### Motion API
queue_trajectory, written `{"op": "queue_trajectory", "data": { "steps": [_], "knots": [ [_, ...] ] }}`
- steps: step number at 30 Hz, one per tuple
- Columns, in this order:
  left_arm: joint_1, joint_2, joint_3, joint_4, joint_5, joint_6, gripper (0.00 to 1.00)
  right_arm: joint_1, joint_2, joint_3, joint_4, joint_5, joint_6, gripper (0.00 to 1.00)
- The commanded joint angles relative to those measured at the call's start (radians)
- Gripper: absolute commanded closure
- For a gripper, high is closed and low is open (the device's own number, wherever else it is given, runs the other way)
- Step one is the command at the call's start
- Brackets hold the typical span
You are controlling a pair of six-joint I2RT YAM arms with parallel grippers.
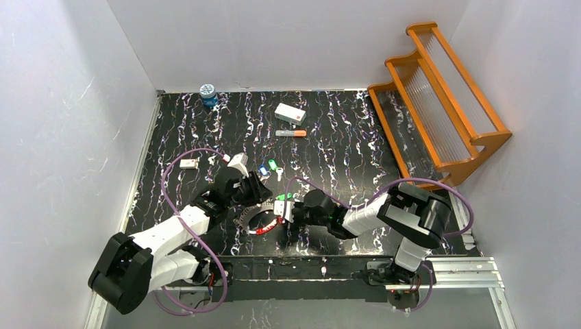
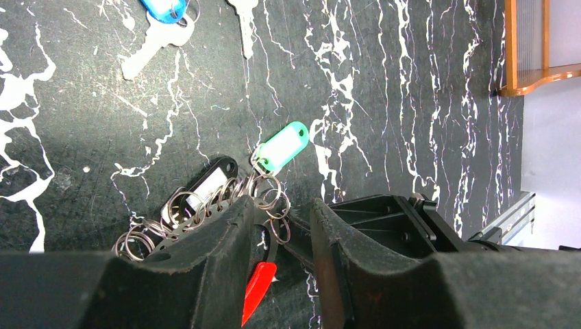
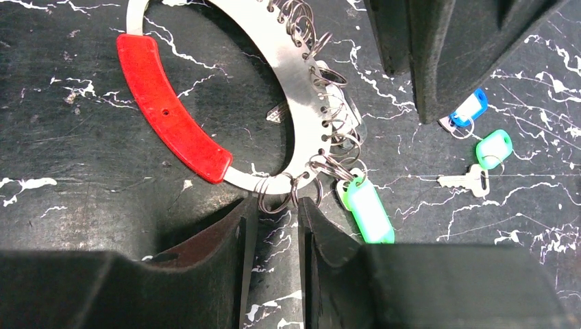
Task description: Put the keys on the keyring
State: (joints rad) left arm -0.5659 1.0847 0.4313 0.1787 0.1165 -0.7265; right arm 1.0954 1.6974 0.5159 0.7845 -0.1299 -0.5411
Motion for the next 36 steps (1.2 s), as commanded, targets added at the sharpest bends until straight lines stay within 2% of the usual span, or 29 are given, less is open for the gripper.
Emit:
{"op": "queue_trajectory", "data": {
  "steps": [1, 14, 22, 27, 31, 36],
  "knots": [
    [-0.002, -0.019, 0.008, -0.002, 0.0, 0.002, 0.65, 0.006, 0.028, 0.003, -0.075, -0.026, -0.033, 0.63],
    [-0.002, -0.017, 0.008, -0.002, -0.001, 0.005, 0.65, 0.028, 0.043, -0.003, -0.061, -0.097, -0.057, 0.6],
    [-0.002, -0.011, 0.011, 0.001, 0.004, 0.004, 0.65, 0.034, 0.084, 0.031, -0.076, 0.003, -0.054, 0.63],
    [-0.002, -0.014, 0.015, -0.006, 0.0, 0.008, 0.65, 0.034, 0.101, 0.103, -0.175, 0.097, -0.012, 0.81],
    [-0.002, -0.017, 0.016, -0.009, -0.002, 0.01, 0.65, 0.033, 0.092, 0.106, -0.182, 0.141, 0.015, 0.98],
    [-0.002, -0.023, 0.027, -0.028, -0.01, 0.024, 0.65, 0.033, 0.054, 0.089, -0.185, 0.182, 0.011, 0.99]
  ]
}}
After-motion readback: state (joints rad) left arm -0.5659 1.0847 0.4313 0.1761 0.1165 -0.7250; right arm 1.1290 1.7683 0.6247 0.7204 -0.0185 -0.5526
